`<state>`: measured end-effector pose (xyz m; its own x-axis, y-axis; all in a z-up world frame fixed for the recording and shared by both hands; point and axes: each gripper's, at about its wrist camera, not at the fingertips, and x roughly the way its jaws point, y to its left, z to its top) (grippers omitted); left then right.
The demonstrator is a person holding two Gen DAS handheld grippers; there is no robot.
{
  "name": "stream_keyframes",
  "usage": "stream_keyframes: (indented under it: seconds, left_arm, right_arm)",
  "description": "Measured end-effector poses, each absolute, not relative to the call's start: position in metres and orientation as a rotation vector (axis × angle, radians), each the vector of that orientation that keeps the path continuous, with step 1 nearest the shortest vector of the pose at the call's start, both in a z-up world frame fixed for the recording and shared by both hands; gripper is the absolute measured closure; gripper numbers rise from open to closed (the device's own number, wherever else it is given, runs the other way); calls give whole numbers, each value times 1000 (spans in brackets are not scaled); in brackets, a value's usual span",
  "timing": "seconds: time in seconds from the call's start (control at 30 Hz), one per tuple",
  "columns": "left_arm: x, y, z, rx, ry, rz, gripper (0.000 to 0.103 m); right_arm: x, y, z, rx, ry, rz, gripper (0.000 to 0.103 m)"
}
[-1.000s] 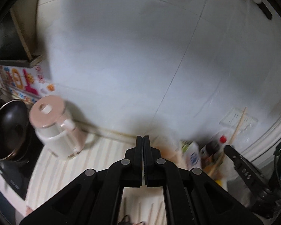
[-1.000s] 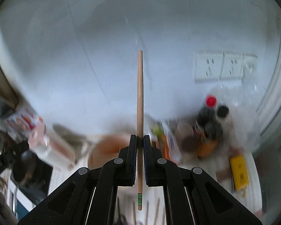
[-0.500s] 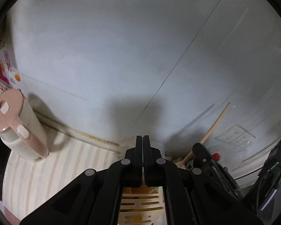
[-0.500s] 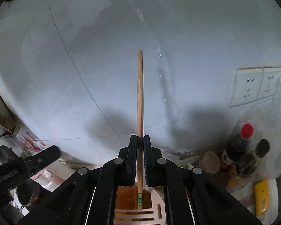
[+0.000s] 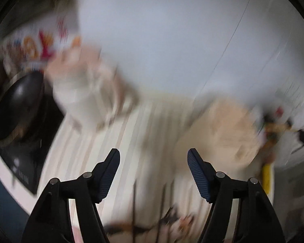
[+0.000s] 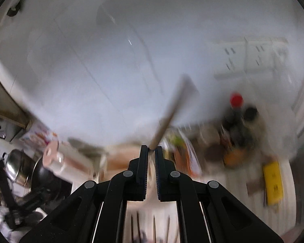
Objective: Organize utensils
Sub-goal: 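Open both grippers and return them to the chopstick row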
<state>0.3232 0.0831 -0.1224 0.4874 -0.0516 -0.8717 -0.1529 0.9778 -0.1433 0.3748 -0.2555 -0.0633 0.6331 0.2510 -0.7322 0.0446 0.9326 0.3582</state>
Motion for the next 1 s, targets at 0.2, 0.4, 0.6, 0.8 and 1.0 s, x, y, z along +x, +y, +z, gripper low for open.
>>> stream_keyframes:
  seconds: [0.2,0.4,0.6,0.8,1.0]
  left_arm:
    - [285,94,-224,-215,1266,116,37]
    - [276,85,-293,-123,1395,142,37]
    - [277,78,-322,-99,1445,143,63]
    - [290,71,-315,-51,1403,173,99]
    - [305,84,-293,-30,1356,262,99]
  right_arm:
    - [324,-273,-114,388,989,64,103]
    - [309,-276,-154,412,1074,111,103]
    - [307,-276,-208,454,1200,68,97]
    - [306,-302,-267,671,1313,9,74]
    - [321,-344,-304,1120,1244,-8,57]
